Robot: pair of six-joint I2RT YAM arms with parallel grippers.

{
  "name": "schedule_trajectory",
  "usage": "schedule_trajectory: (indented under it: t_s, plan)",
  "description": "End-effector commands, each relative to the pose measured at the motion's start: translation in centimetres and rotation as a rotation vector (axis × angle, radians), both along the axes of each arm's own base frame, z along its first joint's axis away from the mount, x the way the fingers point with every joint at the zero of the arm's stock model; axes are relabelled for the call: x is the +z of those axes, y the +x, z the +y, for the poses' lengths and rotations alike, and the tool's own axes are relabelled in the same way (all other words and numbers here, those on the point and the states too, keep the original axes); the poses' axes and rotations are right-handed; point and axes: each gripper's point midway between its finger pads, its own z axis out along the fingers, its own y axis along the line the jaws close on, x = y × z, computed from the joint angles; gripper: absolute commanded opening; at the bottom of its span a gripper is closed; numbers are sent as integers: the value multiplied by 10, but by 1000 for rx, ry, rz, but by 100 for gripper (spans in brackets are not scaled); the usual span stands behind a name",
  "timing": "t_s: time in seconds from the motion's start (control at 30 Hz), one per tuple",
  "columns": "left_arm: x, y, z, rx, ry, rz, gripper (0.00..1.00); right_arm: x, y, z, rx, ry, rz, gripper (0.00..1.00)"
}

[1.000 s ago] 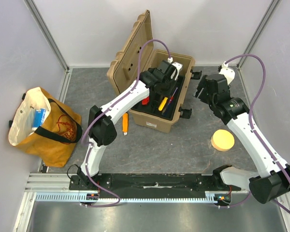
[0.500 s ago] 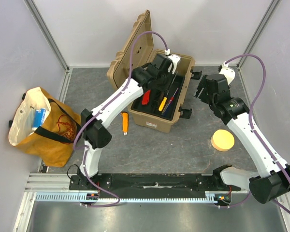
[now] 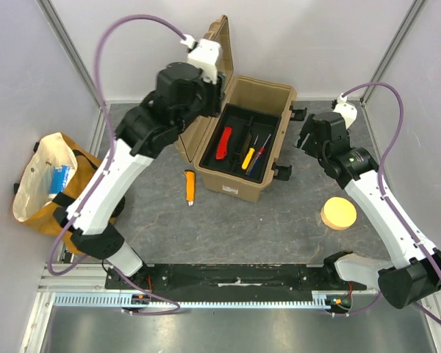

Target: Pack the tool kit

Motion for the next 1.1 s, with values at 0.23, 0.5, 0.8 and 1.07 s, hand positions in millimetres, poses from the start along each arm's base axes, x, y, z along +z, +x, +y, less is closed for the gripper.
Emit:
schedule_trajectory:
  t_s: [0.23, 0.5, 0.8, 1.07]
  plan:
    - [29, 37, 183, 676, -164, -39, 54, 12, 4, 7, 25, 40, -40, 77]
    - [-80, 62, 232, 692, -220, 327, 55, 5, 3, 7, 28, 38, -27, 77]
    - [-225, 63, 188, 452, -227, 750, 59, 1, 0, 6, 25, 36, -20, 77]
    - [-299, 35, 151, 322, -235, 952, 59, 3, 1, 3, 13, 32, -25, 77]
